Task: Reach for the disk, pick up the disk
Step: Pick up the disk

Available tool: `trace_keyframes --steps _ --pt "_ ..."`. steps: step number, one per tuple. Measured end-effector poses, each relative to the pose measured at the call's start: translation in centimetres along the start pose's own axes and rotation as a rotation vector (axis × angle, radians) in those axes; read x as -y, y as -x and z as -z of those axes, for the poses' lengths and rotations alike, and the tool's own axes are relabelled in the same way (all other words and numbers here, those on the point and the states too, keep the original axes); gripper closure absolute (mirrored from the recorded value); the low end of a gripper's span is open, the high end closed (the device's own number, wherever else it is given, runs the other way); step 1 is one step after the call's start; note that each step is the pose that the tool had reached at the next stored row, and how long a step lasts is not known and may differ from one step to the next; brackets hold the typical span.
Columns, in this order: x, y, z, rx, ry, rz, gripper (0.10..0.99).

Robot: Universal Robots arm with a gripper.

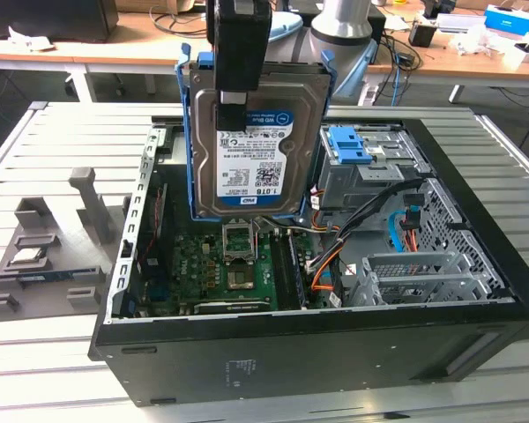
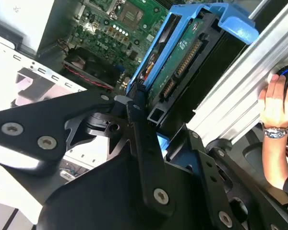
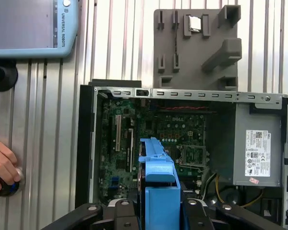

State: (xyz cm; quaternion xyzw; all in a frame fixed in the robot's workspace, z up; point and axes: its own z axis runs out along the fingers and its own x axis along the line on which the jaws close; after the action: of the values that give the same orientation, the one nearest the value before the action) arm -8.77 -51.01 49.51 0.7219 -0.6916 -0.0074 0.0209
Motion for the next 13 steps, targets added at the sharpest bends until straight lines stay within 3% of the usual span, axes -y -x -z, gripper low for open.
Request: trace_keyframes --steps 4,13 --pt "-0.1 -2.3 -0.07 -0.0021 0.0 0.0 0.718" --pt "-0.22 -5.17 -0.17 -0.005 0.0 0.0 0.718"
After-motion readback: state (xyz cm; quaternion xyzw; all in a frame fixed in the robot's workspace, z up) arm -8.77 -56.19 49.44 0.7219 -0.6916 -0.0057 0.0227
